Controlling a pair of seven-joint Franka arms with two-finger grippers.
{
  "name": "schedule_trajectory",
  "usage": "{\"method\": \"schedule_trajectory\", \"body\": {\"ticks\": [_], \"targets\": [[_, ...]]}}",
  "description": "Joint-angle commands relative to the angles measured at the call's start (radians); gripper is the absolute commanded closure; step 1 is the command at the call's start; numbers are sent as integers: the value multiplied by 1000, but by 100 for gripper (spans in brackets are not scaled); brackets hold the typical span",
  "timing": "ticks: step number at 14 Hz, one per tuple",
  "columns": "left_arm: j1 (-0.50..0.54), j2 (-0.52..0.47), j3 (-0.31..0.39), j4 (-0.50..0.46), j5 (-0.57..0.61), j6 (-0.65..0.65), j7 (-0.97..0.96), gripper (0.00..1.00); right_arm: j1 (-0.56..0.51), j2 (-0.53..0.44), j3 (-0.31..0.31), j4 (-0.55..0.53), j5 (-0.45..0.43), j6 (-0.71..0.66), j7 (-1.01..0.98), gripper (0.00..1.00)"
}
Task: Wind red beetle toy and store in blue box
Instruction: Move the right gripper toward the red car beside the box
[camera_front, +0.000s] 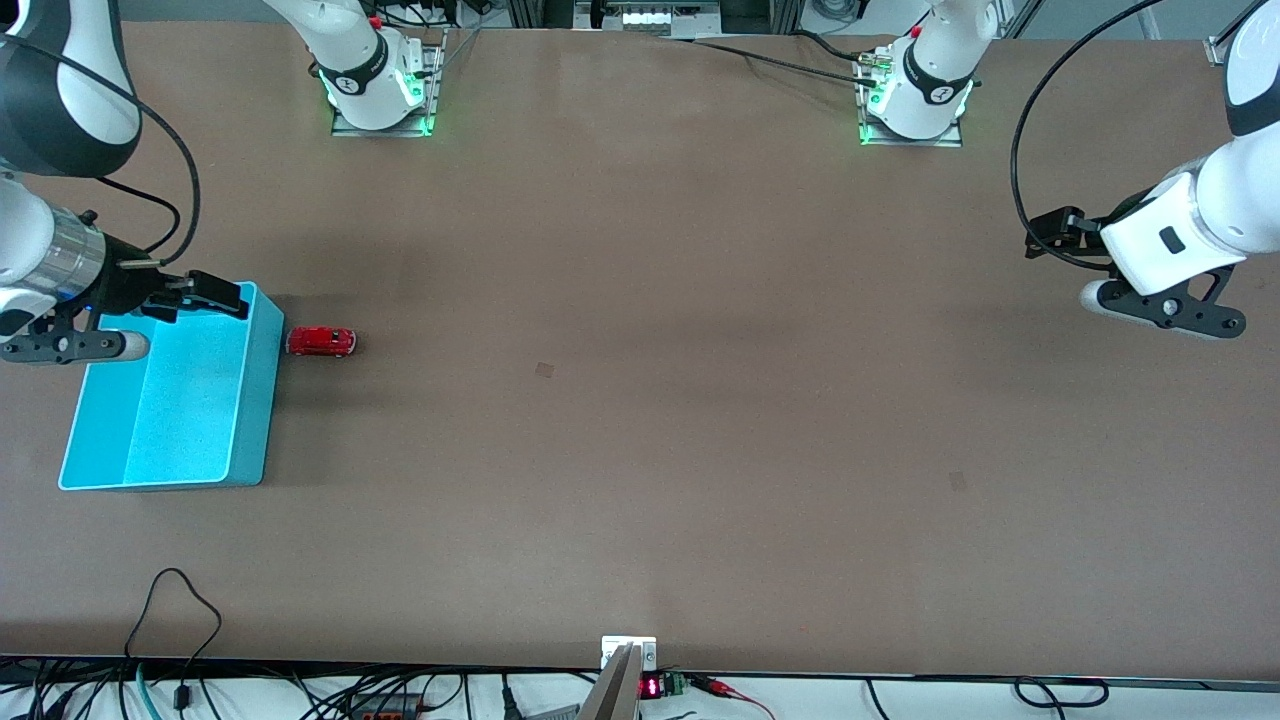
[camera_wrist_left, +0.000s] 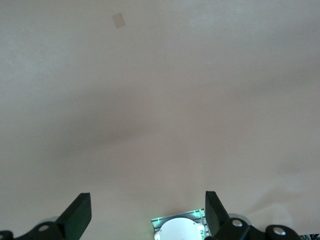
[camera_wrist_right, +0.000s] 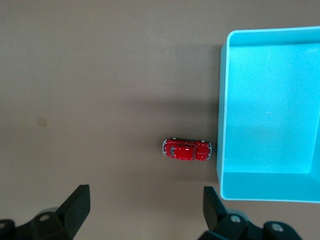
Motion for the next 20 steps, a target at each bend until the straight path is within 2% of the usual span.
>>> {"method": "schedule_trajectory", "body": {"ticks": [1, 2, 3, 4, 5, 6, 8, 10, 12, 14, 17, 20], "targets": [[16, 4, -3, 26, -5, -23, -8, 0, 2, 45, -2, 48, 16, -8, -26, 0], [6, -15, 9, 20, -4, -3, -17, 0, 1, 68, -2, 54, 18, -8, -85, 0], [-27, -34, 60, 8, -6, 11, -25, 0, -5, 98, -4, 54, 18, -1, -148, 0], [-111, -57, 160, -12, -7, 12, -36, 0, 1, 112, -5, 42, 16, 48, -184, 0], [-207, -94, 269, -50, -31, 26, -65, 0, 1, 105, -4, -16, 13, 111, -222, 0], [-258, -123, 343, -81, -68, 56, -123, 0, -5, 96, -4, -65, 13, 155, -268, 0], [-351, -172, 448, -152, -98, 176, -203, 0, -5, 74, -4, -174, 15, 237, -412, 0], [-372, -239, 457, -248, -90, 303, -202, 0, -7, 53, -2, -263, 6, 294, -611, 0], [-376, -273, 457, -293, -88, 316, -200, 0, 4, 53, 5, -311, -43, 323, -748, 0], [-371, -270, 457, -291, -88, 299, -196, 0, 2, 54, 15, -346, -141, 357, -864, 0], [-362, -260, 456, -282, -90, 265, -182, 0, -4, 62, 15, -395, -146, 400, -1134, 0], [-362, -256, 448, -278, -88, 247, -180, 0, -5, 72, 16, -449, -142, 516, -1311, 0]]}}
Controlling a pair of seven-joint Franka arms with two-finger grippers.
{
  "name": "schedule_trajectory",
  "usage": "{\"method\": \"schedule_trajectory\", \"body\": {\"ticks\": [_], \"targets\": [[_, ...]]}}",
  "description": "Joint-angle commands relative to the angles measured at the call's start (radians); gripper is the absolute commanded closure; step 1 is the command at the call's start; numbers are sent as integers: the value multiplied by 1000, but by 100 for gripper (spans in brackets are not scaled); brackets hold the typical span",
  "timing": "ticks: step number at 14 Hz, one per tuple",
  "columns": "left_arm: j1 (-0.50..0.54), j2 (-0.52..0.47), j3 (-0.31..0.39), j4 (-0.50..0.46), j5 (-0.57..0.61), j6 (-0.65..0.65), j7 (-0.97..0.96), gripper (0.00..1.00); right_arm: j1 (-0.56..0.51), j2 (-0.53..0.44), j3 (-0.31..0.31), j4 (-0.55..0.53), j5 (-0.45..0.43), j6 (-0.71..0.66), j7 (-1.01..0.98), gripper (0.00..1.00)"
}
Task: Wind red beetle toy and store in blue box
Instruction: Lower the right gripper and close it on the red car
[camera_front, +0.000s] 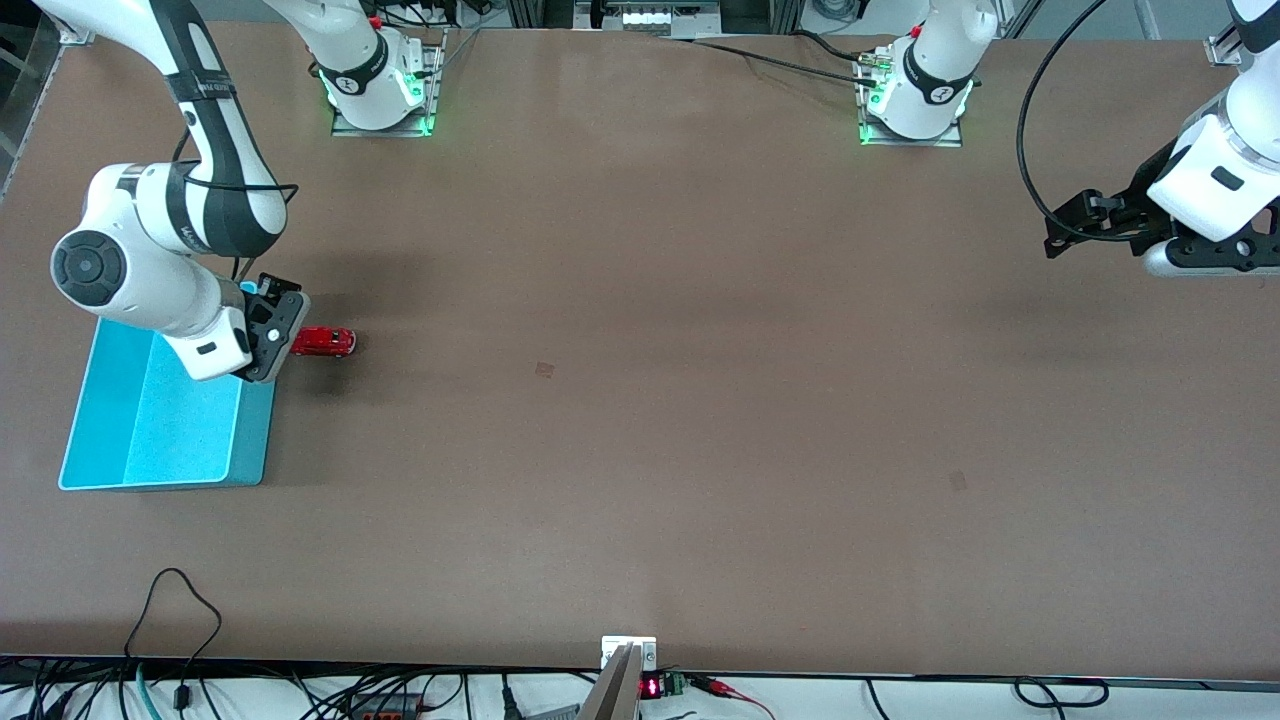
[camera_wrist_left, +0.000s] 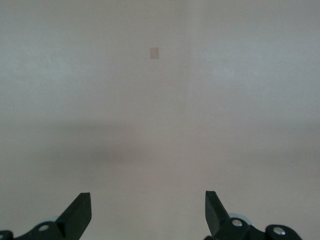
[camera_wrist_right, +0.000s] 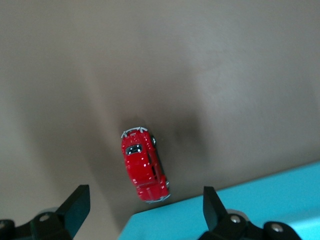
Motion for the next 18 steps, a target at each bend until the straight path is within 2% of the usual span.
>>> {"method": "schedule_trajectory", "body": {"ticks": [1, 4, 6, 10, 13, 18], "targets": [[-5, -13, 0, -7, -9, -16, 7, 0, -6, -8, 7, -62, -13, 100, -107, 0], [-5, -11, -2, 2, -9, -18, 7, 0, -6, -1, 9, -142, -13, 131, -139, 0], [-5, -11, -2, 5, -7, -38, 7, 0, -10, 0, 9, -191, -13, 217, -220, 0], [-15, -11, -7, 7, -6, -44, 5, 0, -10, 34, 9, -193, -13, 260, -286, 0], [-15, -7, -5, 15, -7, -45, 5, 0, -34, 66, 9, -210, -13, 342, -345, 0], [-16, -1, -5, 28, -7, -55, 3, 0, -49, 74, 9, -233, -13, 352, -369, 0]]}}
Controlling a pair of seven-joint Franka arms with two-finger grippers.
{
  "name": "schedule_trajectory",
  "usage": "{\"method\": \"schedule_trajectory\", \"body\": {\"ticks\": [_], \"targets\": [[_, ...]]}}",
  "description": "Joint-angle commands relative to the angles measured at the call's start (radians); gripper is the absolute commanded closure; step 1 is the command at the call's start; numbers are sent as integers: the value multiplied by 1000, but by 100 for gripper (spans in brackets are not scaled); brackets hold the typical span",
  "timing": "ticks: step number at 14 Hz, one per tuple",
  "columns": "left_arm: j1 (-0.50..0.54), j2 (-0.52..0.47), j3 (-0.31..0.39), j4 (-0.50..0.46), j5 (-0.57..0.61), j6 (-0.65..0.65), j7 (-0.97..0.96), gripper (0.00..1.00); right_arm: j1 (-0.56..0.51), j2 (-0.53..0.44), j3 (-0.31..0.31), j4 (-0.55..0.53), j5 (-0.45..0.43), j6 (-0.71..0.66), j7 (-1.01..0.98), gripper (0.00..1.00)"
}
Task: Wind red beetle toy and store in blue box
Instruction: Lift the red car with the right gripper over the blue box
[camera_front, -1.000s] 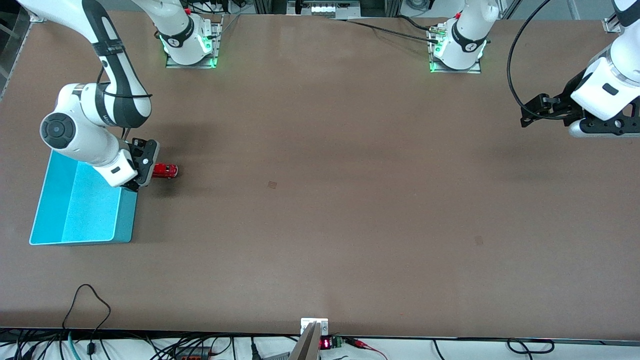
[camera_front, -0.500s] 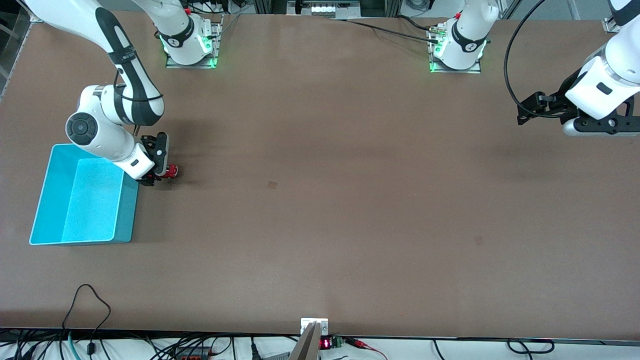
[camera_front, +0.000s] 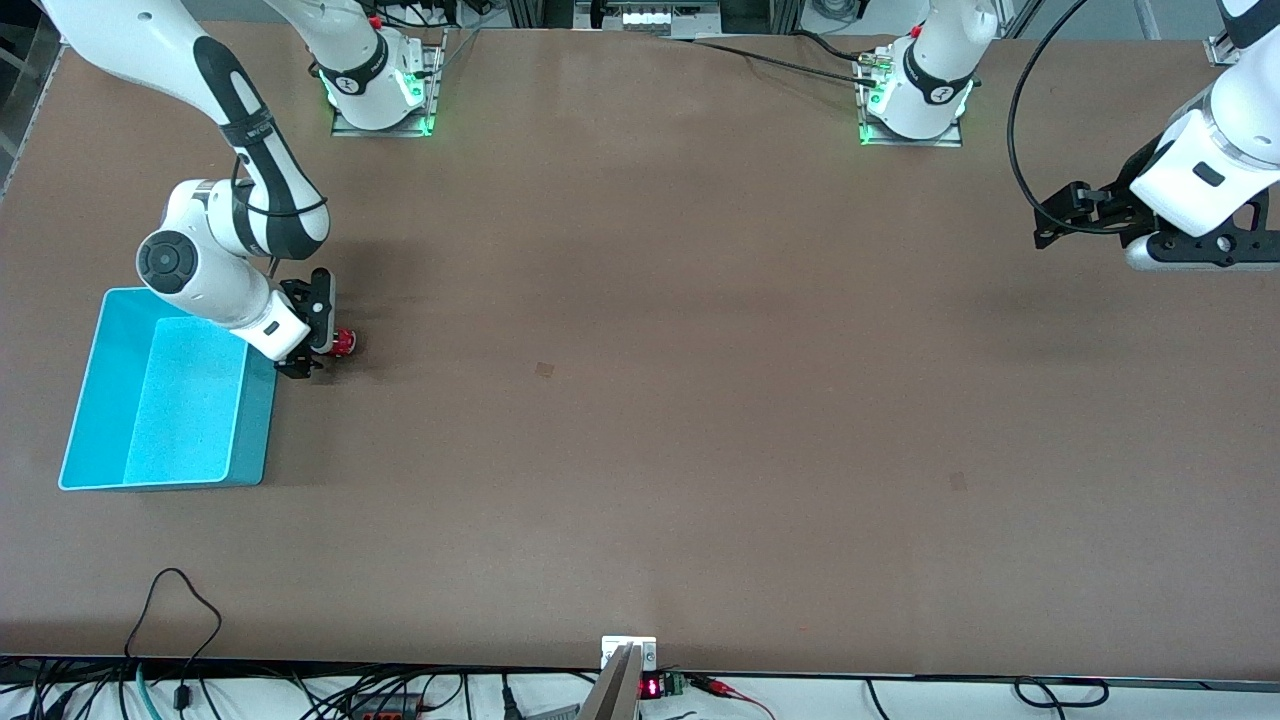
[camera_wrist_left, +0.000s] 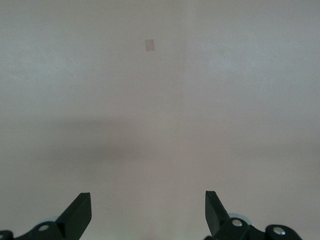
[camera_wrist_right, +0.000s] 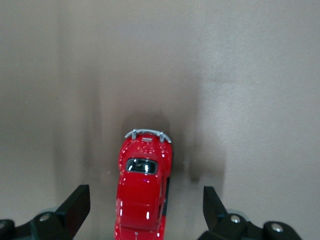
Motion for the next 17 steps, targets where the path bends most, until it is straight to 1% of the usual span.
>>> {"method": "schedule_trajectory", "body": {"ticks": [1, 5, 6, 7, 8, 9, 10, 11, 12, 14, 15, 17], "targets": [[-7, 0, 5, 19, -7, -30, 0, 0, -21, -4, 9, -35, -12, 35, -18, 0], [-8, 5, 5, 27, -9, -37, -4, 0, -21, 10, 9, -64, -12, 86, -18, 0], [-8, 5, 5, 28, -9, -37, -4, 0, -20, 10, 9, -70, -14, 88, -19, 5], [-8, 5, 5, 28, -7, -37, -6, 0, -17, 10, 9, -72, -14, 86, -34, 22], [-8, 5, 5, 28, -7, -39, -6, 0, -17, 10, 9, -70, -14, 86, -45, 30], [-8, 5, 5, 28, -7, -44, -4, 0, -17, 10, 9, -70, -14, 88, -45, 36], [-8, 5, 3, 28, -7, -44, -6, 0, -18, 7, 9, -69, -11, 88, -38, 64], [-8, 5, 3, 28, -7, -44, -6, 0, -18, 7, 9, -67, -11, 88, -31, 69], [-8, 5, 3, 28, -7, -45, -6, 0, -17, 4, 9, -64, -12, 89, -33, 85], [-8, 5, 5, 28, -7, -45, -6, 0, -11, -4, 11, -58, -6, 124, -19, 92], [-8, 5, 5, 28, -7, -45, -6, 0, -2, -18, 12, -47, 18, 127, 7, 93], [-8, 5, 5, 30, -7, -45, -1, 0, 58, -38, 12, 5, 151, 124, 79, 95]]}}
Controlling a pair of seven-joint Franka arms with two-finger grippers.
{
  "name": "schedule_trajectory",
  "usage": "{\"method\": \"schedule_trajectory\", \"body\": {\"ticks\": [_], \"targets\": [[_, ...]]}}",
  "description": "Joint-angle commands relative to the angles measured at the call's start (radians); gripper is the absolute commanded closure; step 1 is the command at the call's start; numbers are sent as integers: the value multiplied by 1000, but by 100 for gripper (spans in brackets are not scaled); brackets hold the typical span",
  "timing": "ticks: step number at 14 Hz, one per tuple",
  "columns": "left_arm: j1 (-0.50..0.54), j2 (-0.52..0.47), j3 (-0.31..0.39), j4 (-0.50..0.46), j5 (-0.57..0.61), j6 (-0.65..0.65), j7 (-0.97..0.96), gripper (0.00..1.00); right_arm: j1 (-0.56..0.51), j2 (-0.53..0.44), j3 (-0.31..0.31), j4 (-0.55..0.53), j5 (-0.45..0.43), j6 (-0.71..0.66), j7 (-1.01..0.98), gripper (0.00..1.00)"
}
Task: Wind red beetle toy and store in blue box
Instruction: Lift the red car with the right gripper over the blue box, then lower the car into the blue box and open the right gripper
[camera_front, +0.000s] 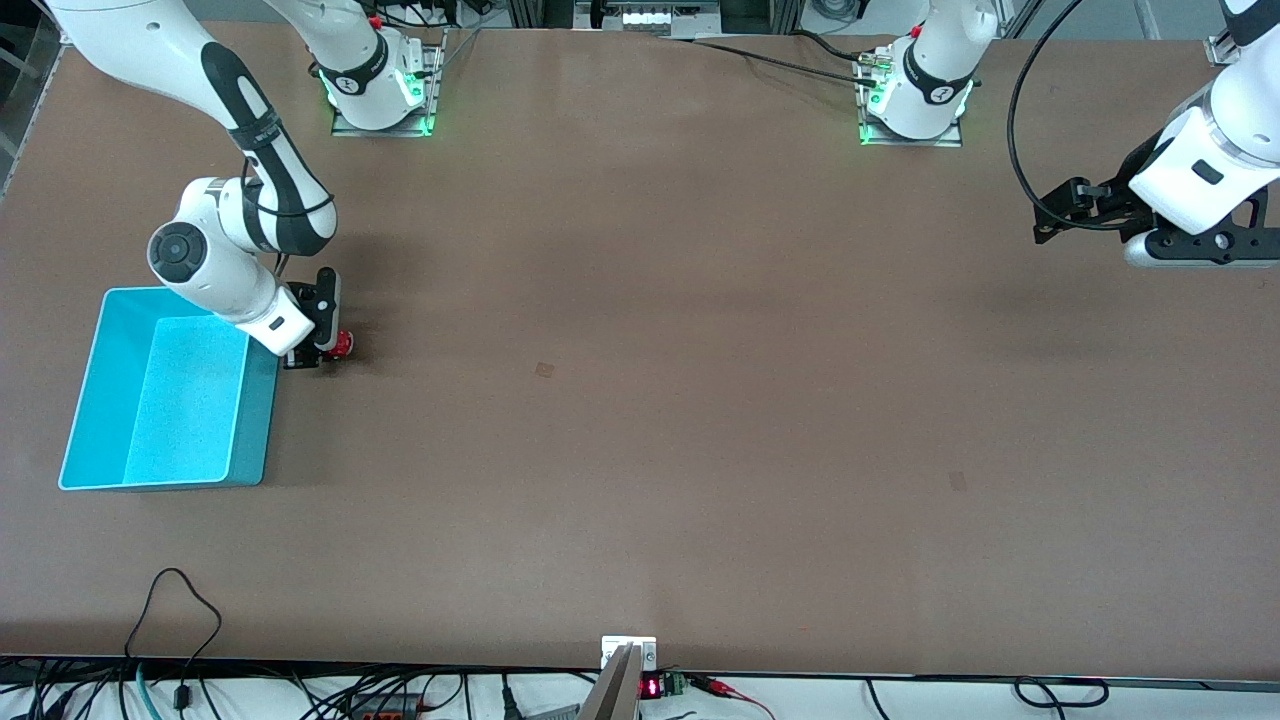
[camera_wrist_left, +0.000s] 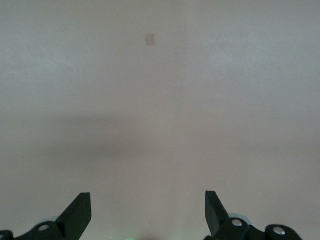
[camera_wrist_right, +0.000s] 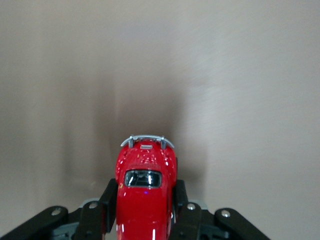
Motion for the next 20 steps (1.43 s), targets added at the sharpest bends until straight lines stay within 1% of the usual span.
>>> {"method": "schedule_trajectory", "body": {"ticks": [1, 2, 3, 4, 7, 8, 9, 11, 13, 14, 15, 17, 19, 20], "targets": [[-7, 5, 5, 23, -7, -22, -4, 0, 58, -40, 6, 70, 186, -9, 105, 99], [-7, 5, 5, 25, -7, -22, -5, 0, 68, -40, 4, 102, 286, -14, 174, 99], [-7, 5, 5, 25, -7, -22, -5, 0, 76, -38, 4, 138, 362, -12, 268, 99], [-7, 5, 5, 23, -7, -22, -1, 0, 76, -34, 4, 167, 384, -12, 347, 100], [-7, 5, 5, 25, -7, -22, -4, 0, 66, -26, -5, 216, 379, -12, 639, 100], [-7, 5, 5, 25, -7, -22, -4, 0, 62, -28, -19, 231, 379, -15, 710, 100], [-7, 5, 5, 25, -7, -22, -1, 0, 64, -28, -46, 250, 378, -17, 774, 100], [-6, 5, 5, 23, -7, -22, 1, 0, 62, -32, -80, 293, 376, -76, 828, 100], [-7, 5, 5, 23, -7, -22, -1, 0, 62, -31, -144, 354, 373, -199, 859, 100], [-7, 5, 5, 23, -9, -28, 2, 0, 62, -29, -175, 388, 355, -257, 885, 100], [-7, 5, 5, 23, -7, -45, -1, 0, 58, -23, -198, 424, 304, -303, 912, 100], [-7, 5, 5, 23, -7, -45, -4, 0, 12, -3, -202, 458, 238, -346, 934, 100], [-7, 3, 5, 25, -7, -48, 1, 0, -16, 23, -203, 460, 229, -351, 937, 100], [-7, 5, 5, 25, -7, -48, 1, 0, -31, 46, -203, 460, 195, -353, 951, 100]]}}
